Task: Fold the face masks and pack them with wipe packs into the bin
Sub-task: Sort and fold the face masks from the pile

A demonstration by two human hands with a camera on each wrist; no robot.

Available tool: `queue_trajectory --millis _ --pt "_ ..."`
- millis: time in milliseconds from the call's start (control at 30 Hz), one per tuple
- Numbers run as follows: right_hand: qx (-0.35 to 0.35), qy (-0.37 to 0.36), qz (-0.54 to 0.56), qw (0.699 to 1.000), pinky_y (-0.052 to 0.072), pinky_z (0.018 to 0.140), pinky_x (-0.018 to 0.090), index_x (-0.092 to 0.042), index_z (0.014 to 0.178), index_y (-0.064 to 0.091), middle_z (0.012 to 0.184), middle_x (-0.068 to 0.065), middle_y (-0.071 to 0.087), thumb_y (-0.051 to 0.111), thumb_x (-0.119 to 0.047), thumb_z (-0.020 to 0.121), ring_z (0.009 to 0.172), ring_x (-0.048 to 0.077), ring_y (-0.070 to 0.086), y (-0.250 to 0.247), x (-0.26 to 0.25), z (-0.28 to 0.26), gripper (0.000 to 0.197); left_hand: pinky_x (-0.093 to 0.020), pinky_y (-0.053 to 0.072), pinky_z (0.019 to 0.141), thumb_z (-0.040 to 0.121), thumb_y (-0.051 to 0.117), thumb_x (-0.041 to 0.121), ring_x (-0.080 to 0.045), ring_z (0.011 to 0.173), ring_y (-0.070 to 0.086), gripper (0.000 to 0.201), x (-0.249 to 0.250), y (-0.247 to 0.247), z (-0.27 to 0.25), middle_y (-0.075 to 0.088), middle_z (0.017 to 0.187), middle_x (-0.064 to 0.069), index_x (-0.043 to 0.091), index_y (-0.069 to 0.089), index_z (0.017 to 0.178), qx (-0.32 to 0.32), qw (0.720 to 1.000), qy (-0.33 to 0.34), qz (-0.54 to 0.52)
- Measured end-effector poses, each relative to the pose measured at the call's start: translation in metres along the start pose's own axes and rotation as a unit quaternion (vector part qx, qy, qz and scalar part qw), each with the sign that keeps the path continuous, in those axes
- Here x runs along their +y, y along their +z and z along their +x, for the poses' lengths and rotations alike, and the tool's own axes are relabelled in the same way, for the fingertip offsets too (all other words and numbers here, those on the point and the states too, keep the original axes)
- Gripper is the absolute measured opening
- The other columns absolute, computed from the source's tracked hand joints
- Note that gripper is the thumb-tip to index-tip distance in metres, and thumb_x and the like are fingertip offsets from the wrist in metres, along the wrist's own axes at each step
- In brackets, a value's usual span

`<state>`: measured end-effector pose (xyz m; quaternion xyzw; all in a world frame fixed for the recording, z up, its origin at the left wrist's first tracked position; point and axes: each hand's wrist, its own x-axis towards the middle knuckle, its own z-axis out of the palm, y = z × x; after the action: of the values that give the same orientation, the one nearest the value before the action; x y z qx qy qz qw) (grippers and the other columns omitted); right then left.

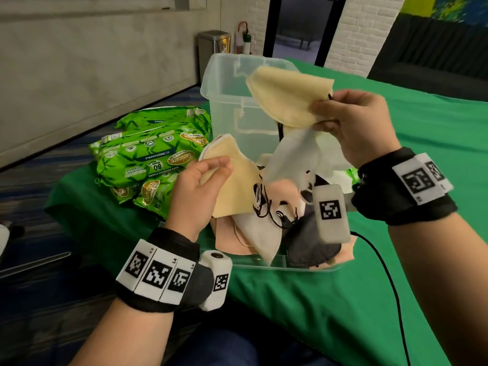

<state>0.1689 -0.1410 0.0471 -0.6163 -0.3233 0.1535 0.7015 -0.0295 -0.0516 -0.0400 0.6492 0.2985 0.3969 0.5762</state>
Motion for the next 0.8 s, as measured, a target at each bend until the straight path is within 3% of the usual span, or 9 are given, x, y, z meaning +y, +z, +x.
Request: queue_trajectory --millis 167,267,333,367,467,533,633,733,800 --pt "-0.068 0.063 0.101 0.991 0.048 0.047 0.017 -0.007 0.065 0.05 0.057 0.003 0.063 0.061 0.012 0.076 0.047 0.013 0.059 0.018 -0.006 -0.019 0.025 -0.039 0.039 0.106 0.037 0.068 0.082 -0.012 0.115 0.056 0.069 0.01 0.008 -0.006 0.064 0.117 0.0 0.036 0.07 0.089 -0.056 0.997 0.003 -0.061" --pt "-0.074 0.094 0.089 0.989 0.049 0.047 0.018 -0.004 0.068 0.05 0.065 0.009 0.059 0.059 0.014 0.077 0.049 0.014 0.06 0.028 0.005 -0.026 0.022 -0.027 0.039 0.105 0.036 0.077 0.071 -0.009 0.117 0.054 0.09 0.011 0.017 -0.005 0.061 0.123 -0.001 0.022 0.064 0.111 -0.082 0.996 0.01 -0.038" --pt "-0.069 0.114 0.084 0.988 0.051 0.047 0.02 -0.005 0.069 0.047 0.07 0.012 0.055 0.058 0.014 0.078 0.05 0.014 0.062 0.032 0.015 -0.028 0.024 -0.008 0.037 0.094 0.044 0.08 0.054 0.004 0.109 0.053 0.07 0.012 0.023 -0.006 0.061 0.119 0.004 0.028 0.062 0.107 -0.08 0.997 0.018 0.007" --pt "-0.067 0.123 0.082 0.987 0.051 0.048 0.021 -0.006 0.069 0.046 0.071 0.012 0.055 0.057 0.014 0.079 0.051 0.014 0.062 0.033 0.019 -0.028 0.025 -0.007 0.038 0.092 0.048 0.078 0.051 0.003 0.107 0.054 0.063 0.011 0.025 -0.005 0.061 0.118 0.004 0.028 0.063 0.105 -0.072 0.997 0.018 0.018" --pt "-0.086 0.152 0.072 0.982 0.052 0.045 0.022 -0.006 0.068 0.046 0.072 0.011 0.057 0.056 0.013 0.08 0.05 0.015 0.063 0.034 0.028 -0.03 0.025 -0.041 0.048 0.097 0.055 0.073 0.057 -0.02 0.103 0.063 0.059 0.008 0.025 -0.001 0.07 0.105 -0.005 0.016 0.068 0.098 -0.034 0.999 0.004 -0.021" --pt "-0.105 0.17 0.065 0.978 0.052 0.044 0.022 -0.007 0.067 0.046 0.073 0.011 0.057 0.056 0.013 0.081 0.05 0.016 0.064 0.035 0.031 -0.032 0.026 -0.052 0.048 0.092 0.059 0.071 0.052 -0.032 0.096 0.064 0.041 0.006 0.023 0.002 0.071 0.093 -0.011 0.019 0.069 0.082 -0.001 0.999 0.002 -0.033" --pt "-0.108 0.189 0.06 0.974 0.052 0.043 0.023 -0.008 0.066 0.046 0.073 0.011 0.057 0.056 0.011 0.082 0.048 0.017 0.063 0.036 0.035 -0.033 0.027 -0.052 0.05 0.087 0.068 0.074 0.035 -0.027 0.079 0.062 0.015 0.0 0.021 0.007 0.068 0.078 -0.009 0.023 0.066 0.065 0.033 0.999 0.0 -0.021" --pt "-0.067 0.19 0.044 0.978 0.05 0.041 0.023 -0.01 0.068 0.046 0.071 0.01 0.054 0.059 0.008 0.081 0.041 0.016 0.056 0.033 0.038 -0.029 0.026 -0.051 0.05 0.086 0.077 0.074 0.02 -0.02 0.076 0.058 0.016 -0.002 0.019 0.01 0.065 0.074 -0.005 0.021 0.063 0.067 0.052 0.998 -0.008 -0.031" --pt "-0.023 0.17 0.035 0.985 0.049 0.042 0.022 -0.011 0.069 0.046 0.07 0.009 0.053 0.061 0.007 0.079 0.044 0.017 0.054 0.029 0.038 -0.025 0.025 -0.05 0.051 0.086 0.073 0.077 0.022 -0.021 0.077 0.06 0.016 -0.002 0.016 0.011 0.066 0.074 -0.003 0.022 0.062 0.066 0.065 0.997 -0.014 -0.044"
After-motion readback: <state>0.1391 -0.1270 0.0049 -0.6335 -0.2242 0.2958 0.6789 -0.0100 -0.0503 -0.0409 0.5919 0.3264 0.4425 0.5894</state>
